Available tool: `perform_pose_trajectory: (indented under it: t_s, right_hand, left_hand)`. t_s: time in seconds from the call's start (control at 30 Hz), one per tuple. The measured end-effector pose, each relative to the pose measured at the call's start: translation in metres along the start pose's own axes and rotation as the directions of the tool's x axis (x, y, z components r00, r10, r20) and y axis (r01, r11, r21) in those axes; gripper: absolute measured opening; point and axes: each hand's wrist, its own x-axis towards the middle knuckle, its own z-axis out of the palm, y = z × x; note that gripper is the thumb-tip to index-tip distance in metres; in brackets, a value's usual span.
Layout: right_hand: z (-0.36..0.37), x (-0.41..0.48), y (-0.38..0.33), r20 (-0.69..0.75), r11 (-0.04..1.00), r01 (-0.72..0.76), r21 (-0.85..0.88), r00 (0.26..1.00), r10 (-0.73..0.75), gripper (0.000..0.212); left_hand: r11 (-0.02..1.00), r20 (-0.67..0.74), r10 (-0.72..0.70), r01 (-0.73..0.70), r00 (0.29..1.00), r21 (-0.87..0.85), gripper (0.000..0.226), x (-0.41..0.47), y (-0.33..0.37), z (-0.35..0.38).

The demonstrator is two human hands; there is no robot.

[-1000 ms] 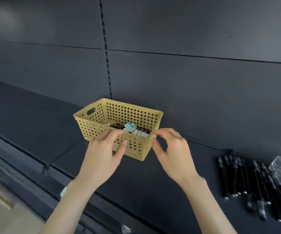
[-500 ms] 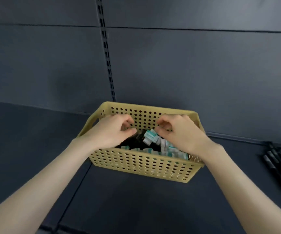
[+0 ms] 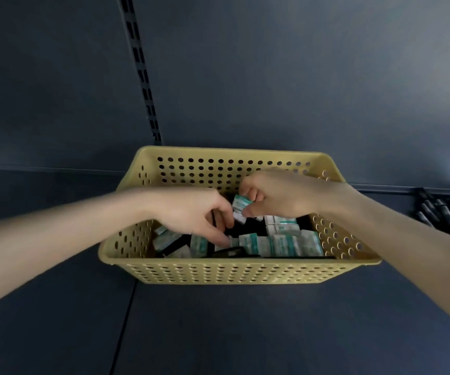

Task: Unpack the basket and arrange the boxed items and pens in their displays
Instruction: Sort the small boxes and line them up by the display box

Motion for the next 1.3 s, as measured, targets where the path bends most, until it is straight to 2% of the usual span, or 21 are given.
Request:
perform_pose_trajectory:
  t_s: [0.3, 0.4, 0.53, 0.7, 0.83, 0.9, 0.97, 1.13, 1.3]
  right_hand:
    - [0.016, 0.014, 0.009, -0.05, 0.999, 0.045, -0.001, 0.998, -0.045, 0.014]
    - [0.013, 0.014, 0.008, -0.028, 0.997, 0.055, 0.059, 0.998, -0.053, 0.016]
    - [0.013, 0.014, 0.003, 0.066, 0.99, 0.04, 0.135, 0.997, -0.049, 0.032]
    - [0.012, 0.017, -0.001, 0.128, 0.988, 0.031, 0.151, 0.99, -0.05, 0.023]
    - [-0.002, 0.01, 0.003, 0.131, 0.952, -0.029, 0.304, 0.991, -0.011, 0.012]
    - [-0.011, 0.0, 0.01, 0.124, 0.917, -0.049, 0.395, 0.992, 0.0, 0.004]
    - [-0.015, -0.013, 0.017, 0.191, 0.903, -0.068, 0.425, 0.981, -0.016, 0.007]
    - [-0.008, -0.029, 0.022, 0.356, 0.921, -0.092, 0.379, 0.933, -0.053, 0.016]
    - [-0.006, -0.031, 0.022, 0.36, 0.901, -0.107, 0.42, 0.931, -0.057, 0.012]
  left_hand:
    - [0.999, 0.143, -0.005, 0.0, 0.99, 0.032, 0.035, 0.011, -0.001, -0.001]
    - [1.0, 0.14, -0.015, 0.015, 0.99, 0.0, 0.033, 0.01, -0.001, -0.001]
    - [0.997, 0.16, -0.019, 0.031, 0.987, -0.073, 0.02, 0.006, 0.0, -0.002]
    - [0.992, 0.142, -0.049, 0.064, 0.989, -0.108, 0.022, 0.006, -0.001, -0.002]
    - [0.988, 0.095, -0.05, 0.063, 0.994, -0.14, 0.012, 0.002, -0.004, -0.002]
    - [0.982, 0.031, -0.051, 0.056, 0.998, -0.18, 0.012, -0.001, -0.005, -0.003]
    - [0.962, 0.011, -0.058, 0.059, 0.998, -0.267, 0.013, -0.003, -0.004, -0.003]
    - [0.864, 0.043, -0.074, 0.086, 0.996, -0.496, 0.011, 0.006, 0.006, -0.002]
    - [0.73, 0.053, -0.107, 0.115, 0.993, -0.674, 0.023, 0.011, 0.01, -0.004]
